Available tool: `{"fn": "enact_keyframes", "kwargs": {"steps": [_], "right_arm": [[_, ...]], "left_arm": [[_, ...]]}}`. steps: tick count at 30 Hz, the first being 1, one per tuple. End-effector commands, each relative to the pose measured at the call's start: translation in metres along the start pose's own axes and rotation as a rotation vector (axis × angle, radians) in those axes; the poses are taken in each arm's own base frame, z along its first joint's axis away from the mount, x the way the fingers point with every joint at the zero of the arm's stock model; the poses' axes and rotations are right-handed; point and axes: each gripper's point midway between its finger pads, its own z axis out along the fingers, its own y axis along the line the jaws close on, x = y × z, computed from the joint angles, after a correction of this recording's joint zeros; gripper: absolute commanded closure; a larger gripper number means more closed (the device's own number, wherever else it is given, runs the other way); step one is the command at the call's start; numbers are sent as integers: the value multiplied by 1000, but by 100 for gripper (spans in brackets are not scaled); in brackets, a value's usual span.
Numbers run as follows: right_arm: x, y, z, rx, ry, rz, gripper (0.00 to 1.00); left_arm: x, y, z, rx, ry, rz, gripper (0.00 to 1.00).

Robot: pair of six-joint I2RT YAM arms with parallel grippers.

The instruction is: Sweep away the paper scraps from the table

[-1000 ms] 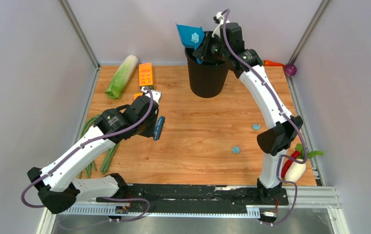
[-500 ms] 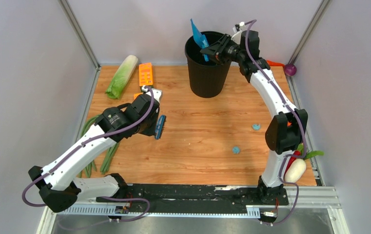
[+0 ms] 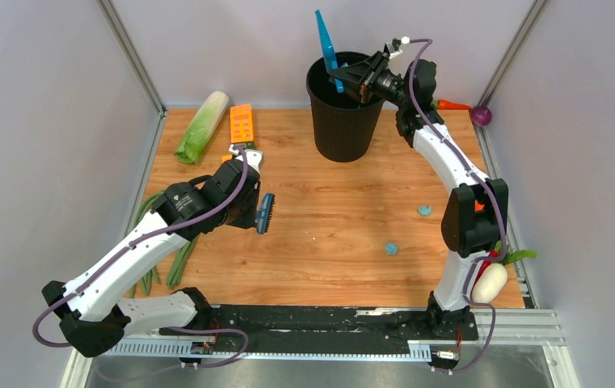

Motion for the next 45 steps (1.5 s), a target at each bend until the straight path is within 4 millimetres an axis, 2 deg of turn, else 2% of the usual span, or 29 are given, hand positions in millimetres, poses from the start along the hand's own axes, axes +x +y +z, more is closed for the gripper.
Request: {"fn": "enact_keyframes", "kwargs": {"steps": [1,14,19,23,28,32,35,40,45], "right_arm": [[-2,61,-20,-256,-6,85,100],[-10,70,-39,-420,-36,267,100],[-7,83,-43,-456,-9,276,100],[-4,102,-48,-484,12,255,100],[13,115,-50,-421,93,162,100],[21,113,-51,-247,90,57,100],[17,112,-59,-112,47,-51,100],[4,121,-96,-6,-99,-149,100],[6,124,-135,21,-166,-166,100]], "left_arm": [[-8,-7,-3,39,-38,-46,100],[-4,-10,-4,62,-35,-63,100],[-1,-11,-5,73,-29,-67,100],[0,-11,-7,83,-28,-68,100],[-3,-19,-9,119,-29,-71,100],[-10,-37,-9,210,-33,-62,100],[-13,-57,-5,284,-9,-49,100],[-29,-98,5,436,10,-37,100],[-39,-142,32,575,55,-41,100]]}}
